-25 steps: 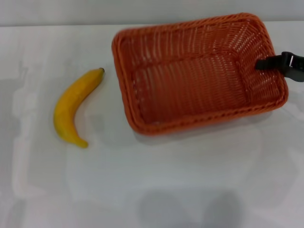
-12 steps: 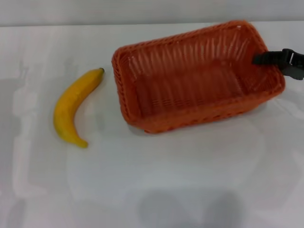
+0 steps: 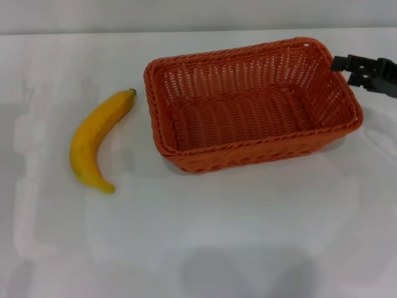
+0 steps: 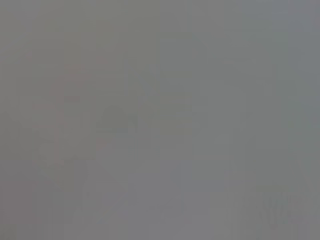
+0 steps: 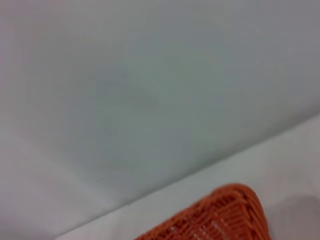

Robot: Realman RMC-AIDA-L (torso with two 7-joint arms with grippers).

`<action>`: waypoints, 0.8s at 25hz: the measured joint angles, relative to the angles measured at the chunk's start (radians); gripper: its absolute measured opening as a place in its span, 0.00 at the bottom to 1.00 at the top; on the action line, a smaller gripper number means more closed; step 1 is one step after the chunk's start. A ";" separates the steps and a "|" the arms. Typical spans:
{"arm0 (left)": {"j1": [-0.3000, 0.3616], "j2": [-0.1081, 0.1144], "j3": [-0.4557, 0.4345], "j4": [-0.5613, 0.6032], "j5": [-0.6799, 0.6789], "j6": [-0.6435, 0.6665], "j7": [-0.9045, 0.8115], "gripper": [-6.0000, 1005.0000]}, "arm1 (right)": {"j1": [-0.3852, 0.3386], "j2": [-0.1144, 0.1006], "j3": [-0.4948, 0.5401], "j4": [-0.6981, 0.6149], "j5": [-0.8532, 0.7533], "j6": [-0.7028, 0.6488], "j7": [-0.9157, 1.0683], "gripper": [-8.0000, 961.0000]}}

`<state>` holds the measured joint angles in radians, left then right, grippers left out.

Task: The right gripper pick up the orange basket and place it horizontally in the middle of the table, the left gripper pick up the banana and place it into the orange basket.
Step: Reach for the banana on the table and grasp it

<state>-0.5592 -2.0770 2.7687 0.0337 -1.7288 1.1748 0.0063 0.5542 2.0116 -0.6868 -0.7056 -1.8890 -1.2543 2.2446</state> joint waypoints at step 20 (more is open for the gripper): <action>-0.004 0.000 -0.005 0.004 -0.030 0.013 -0.126 0.87 | -0.043 -0.003 0.012 0.011 0.604 -0.146 -1.133 0.89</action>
<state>-0.5630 -2.0770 2.7641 0.0382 -1.7592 1.1875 -0.1201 0.5113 2.0090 -0.6751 -0.6950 -1.2845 -1.4000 1.1120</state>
